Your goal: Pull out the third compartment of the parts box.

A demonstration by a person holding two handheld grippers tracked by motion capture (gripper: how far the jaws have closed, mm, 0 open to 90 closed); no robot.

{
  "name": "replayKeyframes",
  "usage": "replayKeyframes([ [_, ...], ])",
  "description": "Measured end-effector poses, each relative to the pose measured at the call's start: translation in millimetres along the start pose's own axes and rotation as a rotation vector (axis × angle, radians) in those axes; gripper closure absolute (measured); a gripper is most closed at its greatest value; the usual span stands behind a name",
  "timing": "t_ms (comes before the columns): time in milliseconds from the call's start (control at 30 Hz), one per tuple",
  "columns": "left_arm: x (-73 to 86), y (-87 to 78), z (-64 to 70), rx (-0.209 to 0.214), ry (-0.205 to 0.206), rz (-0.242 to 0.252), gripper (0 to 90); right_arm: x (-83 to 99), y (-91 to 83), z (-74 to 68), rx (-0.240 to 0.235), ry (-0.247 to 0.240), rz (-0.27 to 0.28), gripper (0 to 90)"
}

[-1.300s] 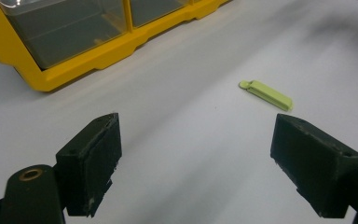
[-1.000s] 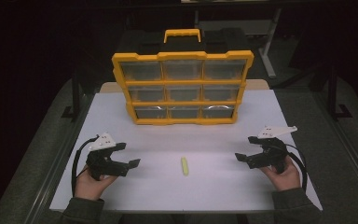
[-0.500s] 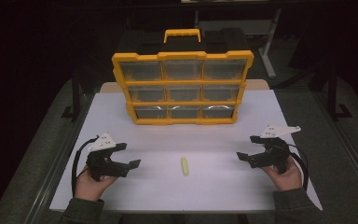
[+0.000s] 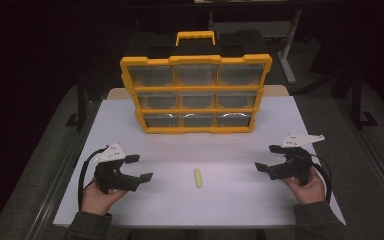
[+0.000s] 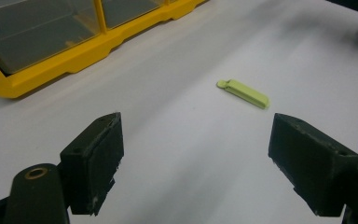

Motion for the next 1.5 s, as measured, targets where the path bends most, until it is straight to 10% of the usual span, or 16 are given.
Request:
replayKeyframes([
  [700, -50.9, 15.0, 25.3, 0.229, -0.030, 0.119, 20.0, -1.4, -5.5, 5.5, -0.001, -0.006, 0.015, 13.8],
  [900, -65.3, 18.2, 26.3, 0.199, -0.029, 0.149, 22.4, -2.1, -6.4, 6.0, 0.005, -0.007, 0.019, 13.8],
  [1067, -80.1, 24.8, 27.3, 0.251, -0.088, 0.172, 26.1, -2.5, -9.3, 8.2, 0.006, 0.014, 0.029, 13.8],
  [1500, -111.5, 42.9, 40.7, 0.298, -0.091, 0.187, 23.7, -1.9, -8.2, 8.2, 0.002, 0.005, 0.025, 13.8],
])
Point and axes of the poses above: each handheld gripper's, and its own axes: y roughly forward along the jaws, x roughly out of its underside, z roughly to its right, the point moved 7 cm from there along y, roughly forward along the jaws, and after that the axes turned 2 degrees about x, right-handed, at the moved point
